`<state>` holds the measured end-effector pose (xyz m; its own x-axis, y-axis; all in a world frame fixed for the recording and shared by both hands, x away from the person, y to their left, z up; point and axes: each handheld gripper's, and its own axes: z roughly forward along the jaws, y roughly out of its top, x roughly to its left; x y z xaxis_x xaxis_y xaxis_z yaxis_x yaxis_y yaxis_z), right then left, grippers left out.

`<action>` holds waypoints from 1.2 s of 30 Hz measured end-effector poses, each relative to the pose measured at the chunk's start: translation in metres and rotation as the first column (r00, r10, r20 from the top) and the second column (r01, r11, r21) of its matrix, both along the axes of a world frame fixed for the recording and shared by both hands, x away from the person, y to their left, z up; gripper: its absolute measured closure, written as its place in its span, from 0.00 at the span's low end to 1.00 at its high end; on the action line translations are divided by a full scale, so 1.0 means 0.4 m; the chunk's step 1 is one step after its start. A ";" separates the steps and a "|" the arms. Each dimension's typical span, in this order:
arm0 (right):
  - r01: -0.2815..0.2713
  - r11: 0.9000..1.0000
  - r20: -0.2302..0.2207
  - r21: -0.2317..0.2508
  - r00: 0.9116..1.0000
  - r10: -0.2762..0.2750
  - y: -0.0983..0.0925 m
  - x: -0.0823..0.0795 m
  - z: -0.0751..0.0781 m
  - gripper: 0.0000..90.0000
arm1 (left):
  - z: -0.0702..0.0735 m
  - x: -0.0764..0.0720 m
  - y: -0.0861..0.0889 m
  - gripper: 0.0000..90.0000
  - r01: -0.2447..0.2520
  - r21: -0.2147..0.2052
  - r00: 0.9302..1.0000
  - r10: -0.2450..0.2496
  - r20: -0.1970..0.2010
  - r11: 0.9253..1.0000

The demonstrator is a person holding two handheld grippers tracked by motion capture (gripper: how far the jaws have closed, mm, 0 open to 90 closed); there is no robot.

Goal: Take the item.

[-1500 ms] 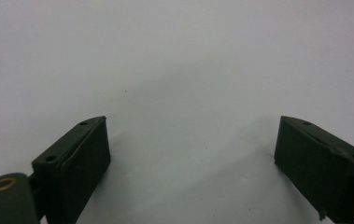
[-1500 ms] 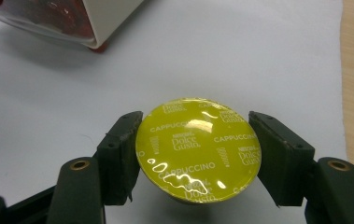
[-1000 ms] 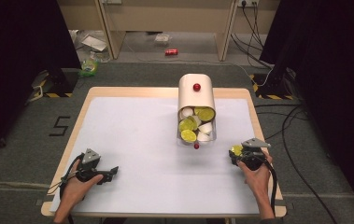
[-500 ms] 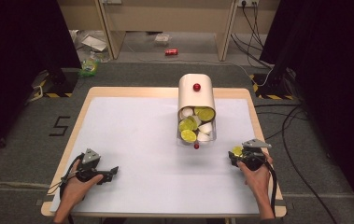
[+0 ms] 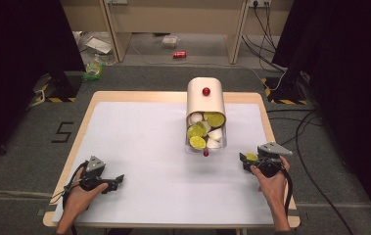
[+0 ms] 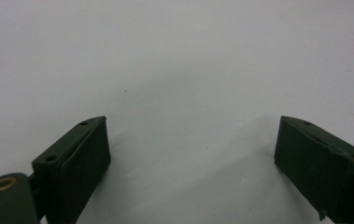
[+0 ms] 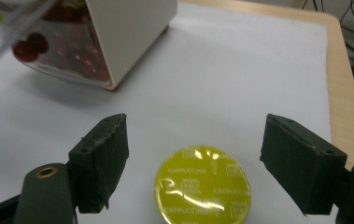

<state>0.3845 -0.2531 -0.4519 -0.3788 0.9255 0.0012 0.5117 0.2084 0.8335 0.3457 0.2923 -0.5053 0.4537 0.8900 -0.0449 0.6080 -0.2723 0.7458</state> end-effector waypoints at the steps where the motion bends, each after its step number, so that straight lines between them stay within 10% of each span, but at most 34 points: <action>1: -0.006 1.000 0.010 0.002 1.000 0.006 0.003 -0.002 0.006 0.26 | 0.000 0.000 0.000 0.11 0.000 0.000 1.000 0.000 0.000 1.000; 36: -0.153 0.988 0.084 0.017 0.985 0.151 0.090 -0.068 0.098 0.26 | 0.000 0.000 0.000 0.11 0.000 -0.001 1.000 0.000 -0.001 1.000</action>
